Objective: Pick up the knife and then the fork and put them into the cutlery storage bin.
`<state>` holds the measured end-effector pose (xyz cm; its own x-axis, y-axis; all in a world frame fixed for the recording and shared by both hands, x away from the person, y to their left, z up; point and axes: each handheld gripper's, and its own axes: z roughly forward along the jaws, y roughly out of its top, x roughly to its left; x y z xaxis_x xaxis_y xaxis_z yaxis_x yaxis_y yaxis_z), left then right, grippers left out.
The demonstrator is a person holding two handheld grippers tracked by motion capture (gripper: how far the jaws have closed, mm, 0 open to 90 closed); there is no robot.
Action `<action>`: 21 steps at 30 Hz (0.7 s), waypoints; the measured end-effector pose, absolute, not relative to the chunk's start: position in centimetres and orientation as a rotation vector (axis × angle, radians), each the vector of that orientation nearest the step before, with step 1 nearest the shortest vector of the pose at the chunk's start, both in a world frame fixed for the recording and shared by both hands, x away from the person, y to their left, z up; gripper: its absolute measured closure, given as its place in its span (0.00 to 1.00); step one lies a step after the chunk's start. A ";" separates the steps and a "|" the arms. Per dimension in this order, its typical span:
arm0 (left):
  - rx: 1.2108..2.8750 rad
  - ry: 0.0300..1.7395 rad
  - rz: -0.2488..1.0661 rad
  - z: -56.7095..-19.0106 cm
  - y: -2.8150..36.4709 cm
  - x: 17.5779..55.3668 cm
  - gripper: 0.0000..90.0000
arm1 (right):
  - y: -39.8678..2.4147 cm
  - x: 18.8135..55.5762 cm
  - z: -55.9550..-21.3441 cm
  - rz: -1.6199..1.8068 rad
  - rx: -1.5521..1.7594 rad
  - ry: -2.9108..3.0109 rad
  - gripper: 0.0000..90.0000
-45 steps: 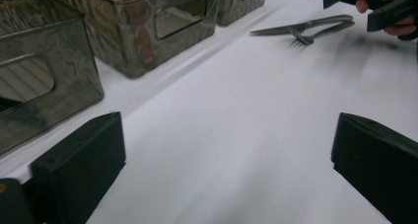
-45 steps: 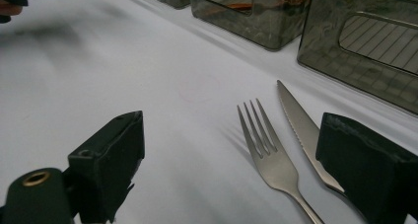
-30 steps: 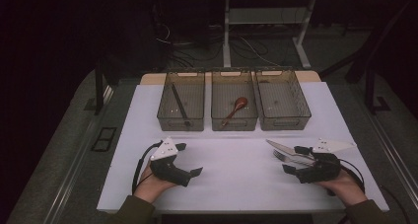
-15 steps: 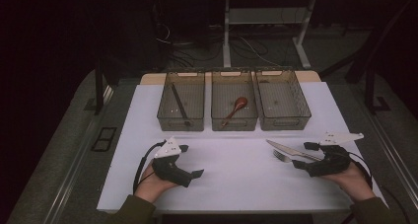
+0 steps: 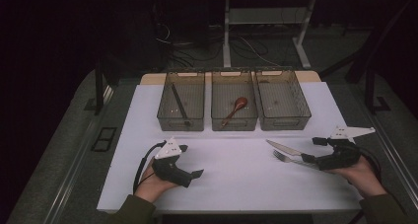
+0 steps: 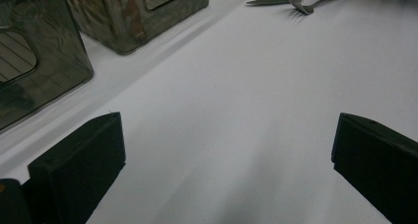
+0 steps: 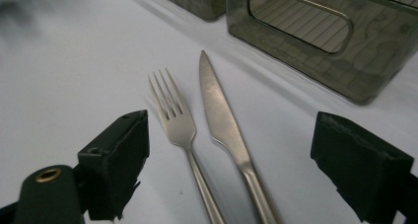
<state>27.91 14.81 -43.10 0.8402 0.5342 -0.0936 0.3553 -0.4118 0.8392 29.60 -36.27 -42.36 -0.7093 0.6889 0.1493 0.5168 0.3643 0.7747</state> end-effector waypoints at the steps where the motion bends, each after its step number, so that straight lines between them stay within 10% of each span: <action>1: 2.042 0.653 0.232 -43.1 14.8 27.9 0.00 | -36.4 29.7 -42.4 1.257 1.088 2.424 0.16; 21: 2.046 0.658 0.225 -43.1 14.8 28.0 0.00 | -35.5 32.3 -41.0 0.894 0.985 2.629 0.25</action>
